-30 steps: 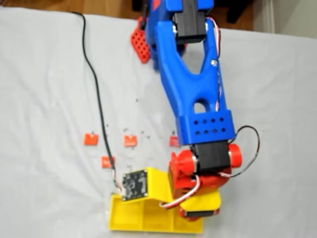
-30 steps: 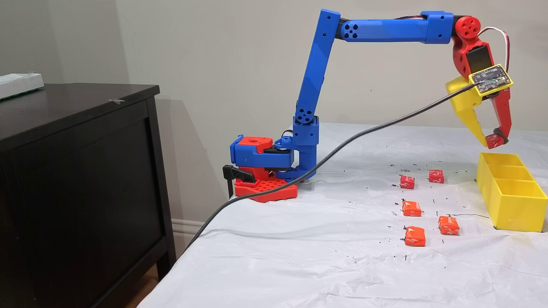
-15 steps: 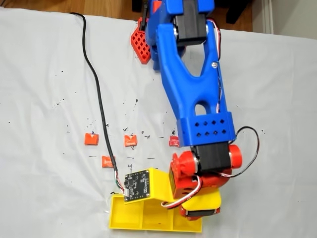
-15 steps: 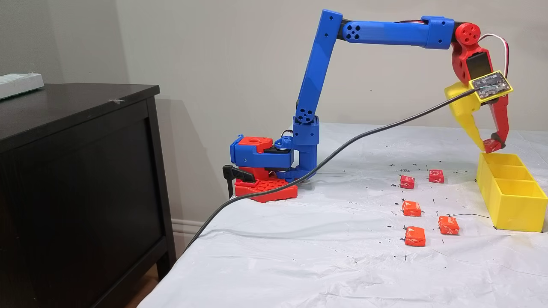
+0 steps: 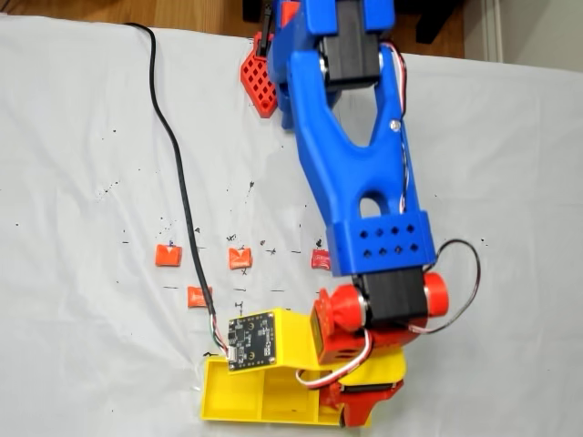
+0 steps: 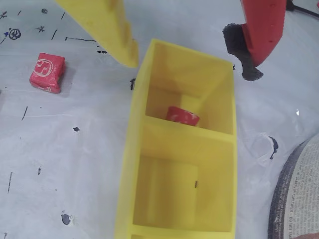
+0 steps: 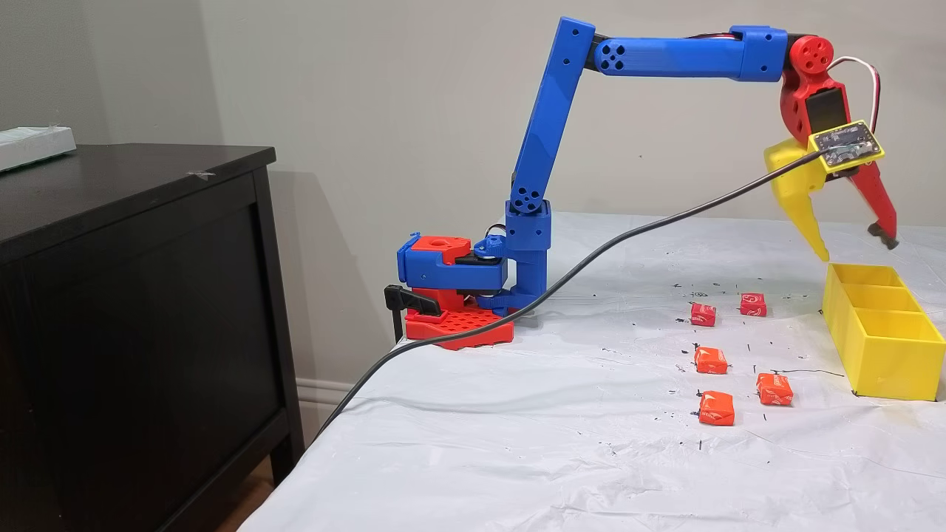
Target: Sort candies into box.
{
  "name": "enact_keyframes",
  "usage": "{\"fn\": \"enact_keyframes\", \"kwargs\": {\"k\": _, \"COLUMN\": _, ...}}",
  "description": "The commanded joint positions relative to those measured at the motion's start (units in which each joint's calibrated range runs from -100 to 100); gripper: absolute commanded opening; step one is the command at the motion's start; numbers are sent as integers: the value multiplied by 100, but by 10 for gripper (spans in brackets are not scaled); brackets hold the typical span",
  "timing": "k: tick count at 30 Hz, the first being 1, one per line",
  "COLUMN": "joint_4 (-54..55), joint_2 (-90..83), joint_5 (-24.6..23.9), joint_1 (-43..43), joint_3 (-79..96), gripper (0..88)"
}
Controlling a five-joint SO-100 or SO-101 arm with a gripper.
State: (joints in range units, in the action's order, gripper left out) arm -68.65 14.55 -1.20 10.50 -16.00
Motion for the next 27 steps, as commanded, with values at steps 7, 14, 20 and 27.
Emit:
{"fn": "enact_keyframes", "kwargs": {"k": 7, "joint_4": -220, "joint_2": -208, "joint_5": 5, "joint_1": 65, "joint_3": -653, "gripper": 220}}
{"fn": "enact_keyframes", "kwargs": {"k": 14, "joint_4": -392, "joint_2": -395, "joint_5": 24, "joint_1": 65, "joint_3": -663, "gripper": 22}}
{"fn": "enact_keyframes", "kwargs": {"k": 20, "joint_4": -826, "joint_2": -573, "joint_5": 137, "joint_1": 101, "joint_3": -708, "gripper": 2}}
{"fn": "enact_keyframes", "kwargs": {"k": 27, "joint_4": -1547, "joint_2": -565, "joint_5": 288, "joint_1": 228, "joint_3": -781, "gripper": 2}}
